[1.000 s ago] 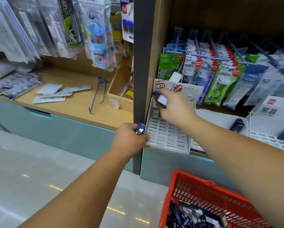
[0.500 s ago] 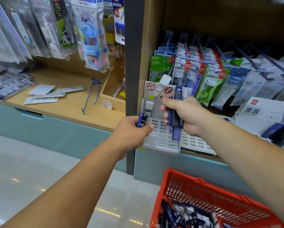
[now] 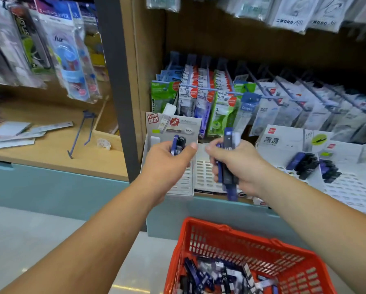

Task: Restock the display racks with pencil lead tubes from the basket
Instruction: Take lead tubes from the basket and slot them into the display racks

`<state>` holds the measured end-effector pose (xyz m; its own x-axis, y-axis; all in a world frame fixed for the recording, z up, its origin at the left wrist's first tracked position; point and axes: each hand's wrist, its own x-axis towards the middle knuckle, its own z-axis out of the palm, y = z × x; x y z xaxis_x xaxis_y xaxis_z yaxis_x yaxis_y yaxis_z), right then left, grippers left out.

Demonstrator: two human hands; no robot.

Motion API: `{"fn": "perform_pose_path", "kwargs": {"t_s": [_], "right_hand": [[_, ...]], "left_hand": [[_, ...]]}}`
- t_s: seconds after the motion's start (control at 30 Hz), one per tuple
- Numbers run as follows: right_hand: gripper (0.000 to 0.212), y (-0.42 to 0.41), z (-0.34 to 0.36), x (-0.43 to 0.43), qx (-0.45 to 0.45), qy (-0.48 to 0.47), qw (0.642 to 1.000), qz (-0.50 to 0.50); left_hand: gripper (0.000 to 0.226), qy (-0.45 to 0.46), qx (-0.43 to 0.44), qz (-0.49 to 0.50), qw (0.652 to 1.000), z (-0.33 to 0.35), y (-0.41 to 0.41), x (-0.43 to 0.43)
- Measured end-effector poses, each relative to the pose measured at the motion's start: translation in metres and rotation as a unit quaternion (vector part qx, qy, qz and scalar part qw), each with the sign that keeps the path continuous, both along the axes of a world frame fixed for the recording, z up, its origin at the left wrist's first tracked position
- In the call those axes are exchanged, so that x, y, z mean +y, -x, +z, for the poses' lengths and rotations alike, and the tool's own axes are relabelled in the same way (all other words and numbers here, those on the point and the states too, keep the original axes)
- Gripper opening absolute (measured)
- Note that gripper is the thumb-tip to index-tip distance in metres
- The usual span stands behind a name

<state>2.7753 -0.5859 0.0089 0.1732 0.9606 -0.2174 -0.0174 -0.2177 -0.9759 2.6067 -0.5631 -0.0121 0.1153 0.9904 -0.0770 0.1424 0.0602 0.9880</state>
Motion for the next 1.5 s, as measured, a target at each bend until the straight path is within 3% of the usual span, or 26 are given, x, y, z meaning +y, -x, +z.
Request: {"fn": "perform_pose_path", "kwargs": {"t_s": [0.1,0.2,0.33,0.53,0.7,0.8,0.93,1.27,1.4,1.5], "right_hand": [[0.019,-0.010,-0.013,-0.016,-0.158,0.009,0.985,0.069],[0.022,-0.014,-0.017,-0.023,-0.287,0.032,0.947,0.139],[0.034,-0.016,-0.017,-0.017,-0.342,0.040,0.922,0.177],[0.033,-0.024,-0.024,-0.014,-0.276,0.025,0.944,0.178],[0.022,-0.035,-0.031,-0.013,-0.210,0.050,0.963,0.164],[0.016,-0.037,-0.028,-0.011,-0.127,0.083,0.981,0.121],[0.024,-0.027,-0.025,-0.008,0.001,0.079,0.993,0.092],[0.021,0.010,-0.023,0.000,0.008,0.010,0.990,0.144],[0.014,0.015,-0.029,0.009,0.023,0.006,0.996,0.083],[0.015,0.017,-0.034,0.015,0.054,0.002,0.998,0.043]], "left_hand": [[0.041,-0.060,0.000,-0.034,0.998,0.007,-0.012,0.001],[0.027,-0.060,-0.008,-0.104,0.993,0.007,-0.028,-0.005],[0.029,-0.050,-0.006,-0.133,0.990,0.005,-0.041,-0.004],[0.026,-0.055,0.020,-0.135,0.989,0.006,-0.037,0.006],[0.017,-0.055,0.004,-0.060,0.997,0.009,-0.018,0.019],[0.014,-0.073,-0.012,0.005,0.997,0.006,-0.003,0.026],[0.016,-0.052,-0.006,-0.021,0.998,0.001,0.004,0.019],[0.023,-0.009,-0.071,-0.005,0.997,-0.003,0.016,0.011],[0.018,0.019,-0.070,0.027,0.997,-0.009,0.027,0.014],[0.015,0.062,-0.045,-0.013,0.997,-0.013,0.035,0.013]]}}
